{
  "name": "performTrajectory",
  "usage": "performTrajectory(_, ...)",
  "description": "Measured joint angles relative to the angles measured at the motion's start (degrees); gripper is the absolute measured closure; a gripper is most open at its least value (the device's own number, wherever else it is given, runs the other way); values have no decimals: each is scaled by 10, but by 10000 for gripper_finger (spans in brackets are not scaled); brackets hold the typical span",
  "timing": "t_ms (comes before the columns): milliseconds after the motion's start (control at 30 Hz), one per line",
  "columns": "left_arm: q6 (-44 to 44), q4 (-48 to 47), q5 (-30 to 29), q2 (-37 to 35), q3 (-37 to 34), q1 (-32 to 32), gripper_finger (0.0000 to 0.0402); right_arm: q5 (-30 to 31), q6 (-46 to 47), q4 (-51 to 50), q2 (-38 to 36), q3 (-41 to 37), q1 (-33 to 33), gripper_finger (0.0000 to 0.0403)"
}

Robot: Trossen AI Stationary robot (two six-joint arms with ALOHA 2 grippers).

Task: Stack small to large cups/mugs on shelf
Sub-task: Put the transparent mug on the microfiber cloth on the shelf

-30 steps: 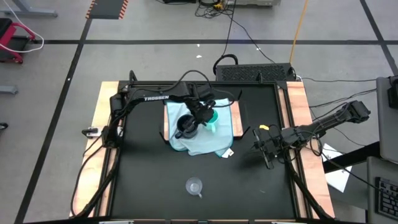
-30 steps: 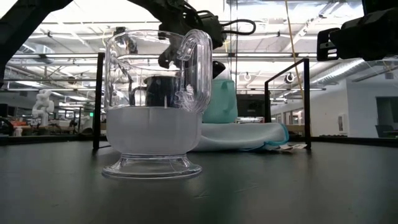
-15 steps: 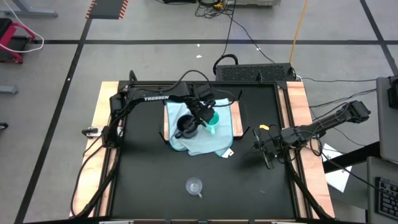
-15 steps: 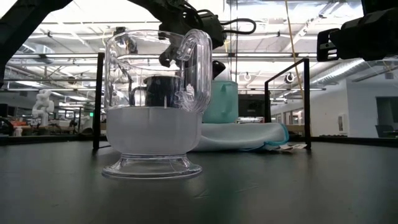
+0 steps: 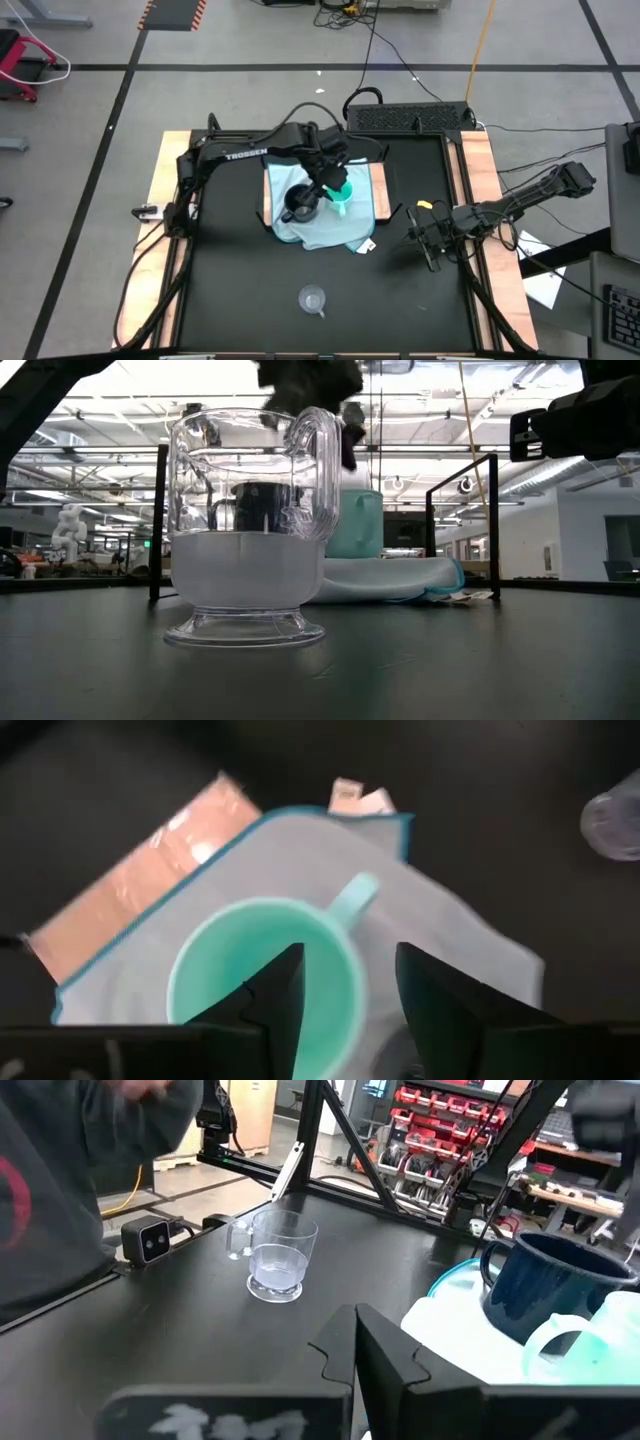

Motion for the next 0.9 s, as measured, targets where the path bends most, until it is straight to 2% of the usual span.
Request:
performTrajectory(133,0,-59,0,-1,64,-13,269,0,3,-2,0,0,0,403)
performTrajectory(333,-1,-137,0,-33,89,-25,387,0,3,-3,0,0,0,403)
performTrajectory(600,-31,-189,0,-103,79,-61,400,0,3,-7,0,0,0,403)
performTrajectory(767,-55,-132,-21,-185,18,-85,400,0,3,-12,0,0,0,403)
performTrajectory(900,-89,-52,-39,-270,-75,-92,401,0,3,-13,0,0,0,403)
